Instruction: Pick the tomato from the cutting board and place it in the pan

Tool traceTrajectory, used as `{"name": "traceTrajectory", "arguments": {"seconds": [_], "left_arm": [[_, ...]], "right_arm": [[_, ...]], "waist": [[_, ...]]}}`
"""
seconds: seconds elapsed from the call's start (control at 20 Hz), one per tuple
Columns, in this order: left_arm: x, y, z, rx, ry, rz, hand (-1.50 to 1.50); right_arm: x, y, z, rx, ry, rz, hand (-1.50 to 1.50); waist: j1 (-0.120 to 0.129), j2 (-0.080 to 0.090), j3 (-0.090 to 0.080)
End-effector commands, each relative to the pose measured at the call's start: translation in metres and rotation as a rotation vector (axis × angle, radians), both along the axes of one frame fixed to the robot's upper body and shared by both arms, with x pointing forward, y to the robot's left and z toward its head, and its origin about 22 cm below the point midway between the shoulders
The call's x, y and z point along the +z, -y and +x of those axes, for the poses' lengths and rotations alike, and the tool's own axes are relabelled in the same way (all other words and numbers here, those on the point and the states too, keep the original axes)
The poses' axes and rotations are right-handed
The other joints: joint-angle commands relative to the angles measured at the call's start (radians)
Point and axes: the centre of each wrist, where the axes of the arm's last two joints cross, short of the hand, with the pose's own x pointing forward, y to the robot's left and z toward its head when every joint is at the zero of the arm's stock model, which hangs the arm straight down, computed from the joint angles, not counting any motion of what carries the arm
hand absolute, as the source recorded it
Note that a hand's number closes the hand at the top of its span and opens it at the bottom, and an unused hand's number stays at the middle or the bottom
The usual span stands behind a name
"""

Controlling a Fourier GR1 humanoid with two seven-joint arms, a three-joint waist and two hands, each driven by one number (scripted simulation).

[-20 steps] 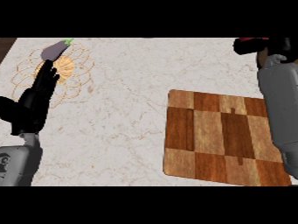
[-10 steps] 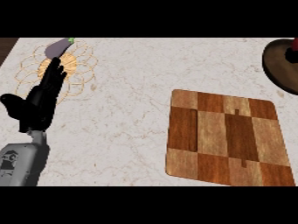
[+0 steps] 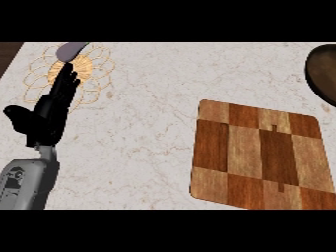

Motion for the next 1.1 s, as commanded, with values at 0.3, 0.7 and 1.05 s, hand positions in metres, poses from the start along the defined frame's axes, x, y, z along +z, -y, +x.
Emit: {"name": "traceTrajectory", "arguments": {"seconds": [0.3,0.7,1.05], "left_arm": [[-0.002,0.011,0.0,-0.032,-0.006,-0.008,0.0],[0.014,-0.004,0.007,-0.015,0.017,0.017,0.0],[-0.003,-0.008,-0.006,-0.001,-0.016,-0.006,0.0]], "right_arm": [[-0.028,0.011,-0.014,0.018,-0.051,0.309,-1.5],[-0.043,0.023,-0.03,0.144,0.008,0.428,-1.5],[-0.041,0.032,-0.037,0.137,0.332,0.426,-1.5]], "waist": [[0.024,0.011,0.005],[0.022,0.012,0.008],[-0.002,-0.006,0.004]]}}
